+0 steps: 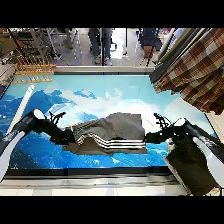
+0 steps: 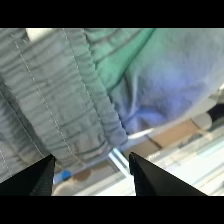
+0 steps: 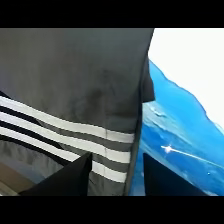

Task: Fold the clothes and pants, and hang the long-sleeved shirts on hangers.

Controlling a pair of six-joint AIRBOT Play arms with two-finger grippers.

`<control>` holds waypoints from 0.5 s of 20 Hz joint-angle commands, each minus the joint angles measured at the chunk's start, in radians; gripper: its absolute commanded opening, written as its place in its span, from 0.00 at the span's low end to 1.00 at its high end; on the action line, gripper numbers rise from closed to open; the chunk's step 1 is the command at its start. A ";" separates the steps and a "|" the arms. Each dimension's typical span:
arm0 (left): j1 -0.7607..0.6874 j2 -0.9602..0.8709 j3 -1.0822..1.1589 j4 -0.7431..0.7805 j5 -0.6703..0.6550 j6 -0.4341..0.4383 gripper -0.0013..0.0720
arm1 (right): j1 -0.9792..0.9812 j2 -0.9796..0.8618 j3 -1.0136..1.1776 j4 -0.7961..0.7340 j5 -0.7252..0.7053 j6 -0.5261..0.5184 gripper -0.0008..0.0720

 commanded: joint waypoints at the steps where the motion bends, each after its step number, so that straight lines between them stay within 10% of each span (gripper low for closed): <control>1: -0.001 0.000 0.000 -0.009 0.065 -0.002 0.67 | 0.000 -0.011 0.001 0.065 -0.005 -0.061 0.42; 6: -0.001 -0.008 0.000 -0.061 0.135 -0.002 0.11 | 0.000 -0.011 0.001 0.066 -0.012 -0.059 0.17; 7: -0.001 -0.014 0.000 -0.078 0.135 -0.001 0.03 | 0.000 -0.011 0.001 0.066 -0.012 -0.058 0.03; 10: 0.011 -0.018 0.003 -0.053 0.131 0.023 0.03 | 0.000 -0.011 0.001 0.062 -0.002 -0.057 0.03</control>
